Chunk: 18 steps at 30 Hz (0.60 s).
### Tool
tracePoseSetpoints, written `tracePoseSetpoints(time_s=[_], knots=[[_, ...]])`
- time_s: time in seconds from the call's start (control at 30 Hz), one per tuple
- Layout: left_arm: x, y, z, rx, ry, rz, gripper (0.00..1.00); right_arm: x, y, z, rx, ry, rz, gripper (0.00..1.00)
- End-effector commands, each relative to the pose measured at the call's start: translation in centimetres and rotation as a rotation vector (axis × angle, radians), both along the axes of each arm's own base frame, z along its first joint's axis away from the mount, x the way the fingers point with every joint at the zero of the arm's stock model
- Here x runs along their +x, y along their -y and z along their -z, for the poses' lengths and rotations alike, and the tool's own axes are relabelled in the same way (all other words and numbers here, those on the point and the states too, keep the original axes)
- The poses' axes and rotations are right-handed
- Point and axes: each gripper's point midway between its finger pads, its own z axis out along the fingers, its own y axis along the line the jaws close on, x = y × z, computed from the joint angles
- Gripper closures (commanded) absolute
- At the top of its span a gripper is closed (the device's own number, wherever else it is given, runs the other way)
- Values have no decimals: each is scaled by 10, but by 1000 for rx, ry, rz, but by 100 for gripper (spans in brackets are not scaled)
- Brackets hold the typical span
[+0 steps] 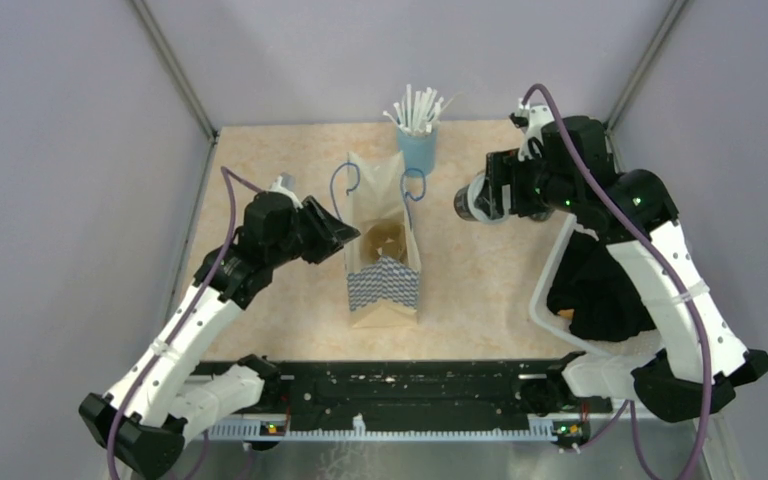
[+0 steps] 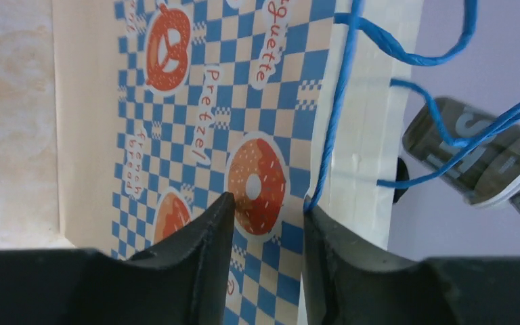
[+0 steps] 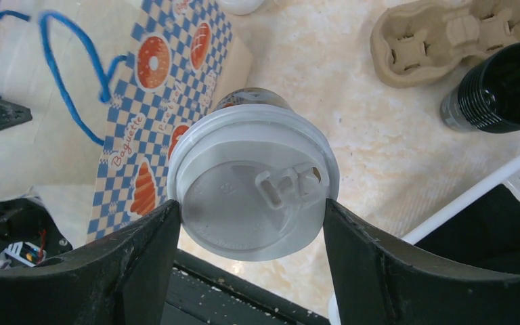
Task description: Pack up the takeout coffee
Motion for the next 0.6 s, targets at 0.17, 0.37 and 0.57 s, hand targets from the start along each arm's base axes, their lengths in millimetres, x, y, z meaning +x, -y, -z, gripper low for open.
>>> tracePoseSetpoints(time_s=[0.17,0.37,0.57], knots=[[-10,-25,-90,322,433,171,19,-8,-6,-31,71,60,-32,28],[23,-41,-153,672,662,255,13,-7,-6,-27,72,53,-26,28],[93,-6,-170,814,777,367,11,-2,-6,-10,34,29,-23,28]])
